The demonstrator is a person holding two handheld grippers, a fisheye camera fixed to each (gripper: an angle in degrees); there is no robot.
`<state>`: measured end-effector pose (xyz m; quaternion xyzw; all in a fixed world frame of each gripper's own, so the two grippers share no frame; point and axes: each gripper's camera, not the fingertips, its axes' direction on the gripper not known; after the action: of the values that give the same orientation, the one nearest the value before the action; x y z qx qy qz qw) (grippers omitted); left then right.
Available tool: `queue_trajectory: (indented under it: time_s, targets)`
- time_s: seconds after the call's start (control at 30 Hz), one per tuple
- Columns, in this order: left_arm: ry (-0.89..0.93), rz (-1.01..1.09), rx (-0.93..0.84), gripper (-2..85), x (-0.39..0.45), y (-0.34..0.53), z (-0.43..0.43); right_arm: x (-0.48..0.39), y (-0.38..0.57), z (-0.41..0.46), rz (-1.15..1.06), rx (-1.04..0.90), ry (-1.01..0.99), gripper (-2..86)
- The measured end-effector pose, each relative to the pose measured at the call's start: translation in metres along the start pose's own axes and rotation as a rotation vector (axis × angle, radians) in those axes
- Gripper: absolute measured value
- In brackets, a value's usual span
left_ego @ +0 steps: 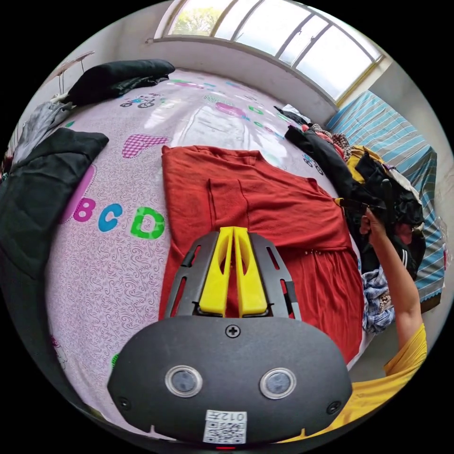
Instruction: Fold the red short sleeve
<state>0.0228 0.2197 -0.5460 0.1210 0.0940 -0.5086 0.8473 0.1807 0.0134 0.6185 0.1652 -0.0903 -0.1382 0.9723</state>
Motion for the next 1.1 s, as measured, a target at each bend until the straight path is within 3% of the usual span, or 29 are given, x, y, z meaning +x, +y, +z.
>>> queue_trajectory:
  time_s: [0.17, 0.23, 0.37, 0.57, 0.63, 0.77, 0.87, 0.97, 1.1]
  targets:
    - [-0.025, -0.038, 0.084, 0.3, 0.012, -0.007, -0.016, 0.039, 0.092, -0.051, 0.185, 0.226, -0.205, 0.5]
    - [-0.014, -0.044, 0.124, 0.4, 0.024, -0.012, -0.020, 0.040, 0.133, -0.055, 0.157, 0.250, -0.243, 0.5]
    - [-0.024, -0.032, 0.126, 0.4, 0.049, -0.023, -0.016, 0.022, 0.179, -0.023, -0.001, 0.087, -0.038, 0.6]
    - [-0.187, -0.002, 0.127, 0.3, 0.105, -0.040, -0.021, 0.042, 0.207, -0.024, -0.072, 0.032, -0.035, 0.6]
    - [-0.169, -0.061, 0.189, 0.3, 0.120, -0.051, -0.042, 0.054, 0.217, -0.028, -0.046, 0.061, -0.039, 0.7]
    - [-0.151, -0.145, 0.403, 0.3, 0.154, -0.068, -0.085, 0.078, 0.238, -0.042, 0.008, 0.302, -0.087, 0.8]
    - [-0.128, -0.164, 0.547, 0.4, 0.202, -0.094, -0.098, 0.083, 0.234, -0.027, -0.062, 0.266, -0.196, 0.8]
    - [-0.065, -0.056, 0.475, 0.5, 0.269, -0.152, -0.079, 0.079, 0.229, -0.002, -0.142, 0.092, -0.181, 0.7]
    - [0.018, 0.224, 0.127, 0.9, 0.387, -0.261, 0.007, 0.088, 0.233, -0.001, -0.149, 0.103, -0.174, 0.7]
